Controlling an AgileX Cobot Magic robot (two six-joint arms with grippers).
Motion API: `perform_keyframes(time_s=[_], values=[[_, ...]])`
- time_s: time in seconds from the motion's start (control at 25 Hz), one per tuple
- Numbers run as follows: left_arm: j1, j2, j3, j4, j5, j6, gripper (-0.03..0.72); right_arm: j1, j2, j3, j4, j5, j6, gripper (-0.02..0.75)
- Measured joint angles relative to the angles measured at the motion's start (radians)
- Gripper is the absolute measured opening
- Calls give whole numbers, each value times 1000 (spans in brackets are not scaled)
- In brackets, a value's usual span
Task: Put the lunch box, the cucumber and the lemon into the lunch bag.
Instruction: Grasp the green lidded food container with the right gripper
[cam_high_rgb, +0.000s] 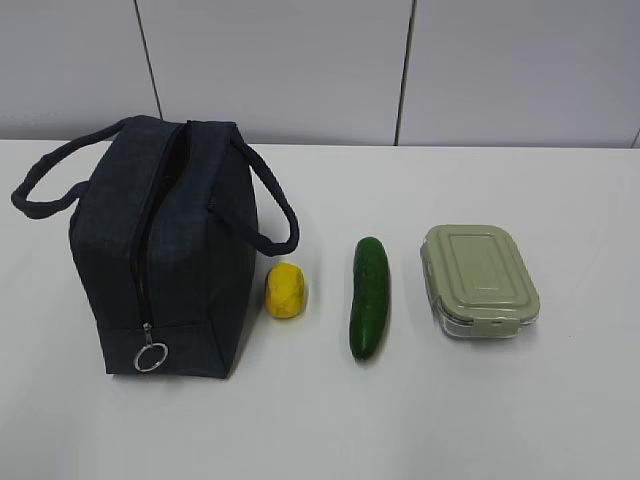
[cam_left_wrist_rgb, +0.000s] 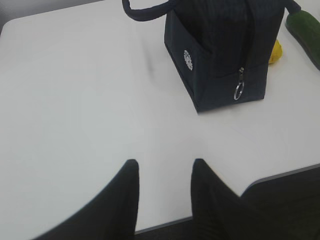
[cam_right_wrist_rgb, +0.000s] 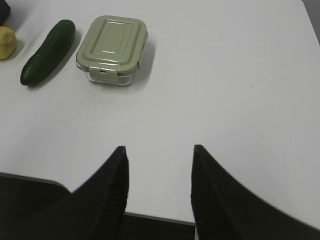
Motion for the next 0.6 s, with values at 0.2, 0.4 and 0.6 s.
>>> perform_keyframes(time_s=[0.2,0.4,0.6], values=[[0,0,0,0,0,0,239,0,0,0,0,0,0,316],[0,0,0,0,0,0,239,0,0,0,0,0,0,316],[0,0,0,0,0,0,239,0,0,0,0,0,0,316]])
